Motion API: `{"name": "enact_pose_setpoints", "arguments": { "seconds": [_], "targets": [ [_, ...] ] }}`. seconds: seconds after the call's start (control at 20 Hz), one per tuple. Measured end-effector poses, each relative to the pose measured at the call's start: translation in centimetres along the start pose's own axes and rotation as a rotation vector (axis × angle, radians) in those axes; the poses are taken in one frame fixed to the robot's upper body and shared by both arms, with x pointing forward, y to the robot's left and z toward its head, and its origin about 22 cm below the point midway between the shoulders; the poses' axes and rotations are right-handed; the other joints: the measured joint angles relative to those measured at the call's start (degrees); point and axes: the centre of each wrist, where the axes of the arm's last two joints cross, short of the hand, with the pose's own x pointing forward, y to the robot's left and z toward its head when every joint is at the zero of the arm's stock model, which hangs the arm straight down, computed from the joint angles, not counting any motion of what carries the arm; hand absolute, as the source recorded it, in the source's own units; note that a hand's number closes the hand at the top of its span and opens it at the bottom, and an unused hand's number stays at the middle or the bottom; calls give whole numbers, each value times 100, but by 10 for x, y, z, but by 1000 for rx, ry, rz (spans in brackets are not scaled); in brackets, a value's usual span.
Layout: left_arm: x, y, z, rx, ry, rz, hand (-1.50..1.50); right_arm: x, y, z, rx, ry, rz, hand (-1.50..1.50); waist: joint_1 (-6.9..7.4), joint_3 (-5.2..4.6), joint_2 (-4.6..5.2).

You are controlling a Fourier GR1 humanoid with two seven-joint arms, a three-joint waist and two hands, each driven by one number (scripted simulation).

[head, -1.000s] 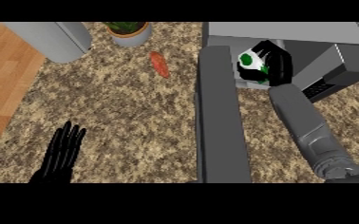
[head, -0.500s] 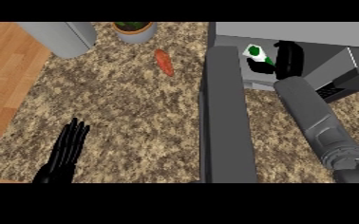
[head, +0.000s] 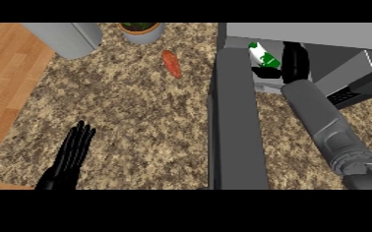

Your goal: Pick up the milk, place it into the microwave and close the microwave

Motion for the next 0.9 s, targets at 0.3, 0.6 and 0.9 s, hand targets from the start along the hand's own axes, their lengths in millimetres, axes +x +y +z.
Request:
{"name": "enact_pose_setpoints", "arguments": {
  "seconds": [0.3,0.6,0.9],
  "targets": [
    [-1,-4,0,-18,-12,31,-150,0,10,11,56,-29,-119,-150,-57,3,-20],
    [-4,-14,-2,-36,-15,42,-150,-5,16,22,66,-23,-247,-150,-170,-1,-63],
    [0,-24,-2,-48,-18,45,-150,-31,19,48,79,16,-355,-150,-284,-5,-121]
  ]
}}
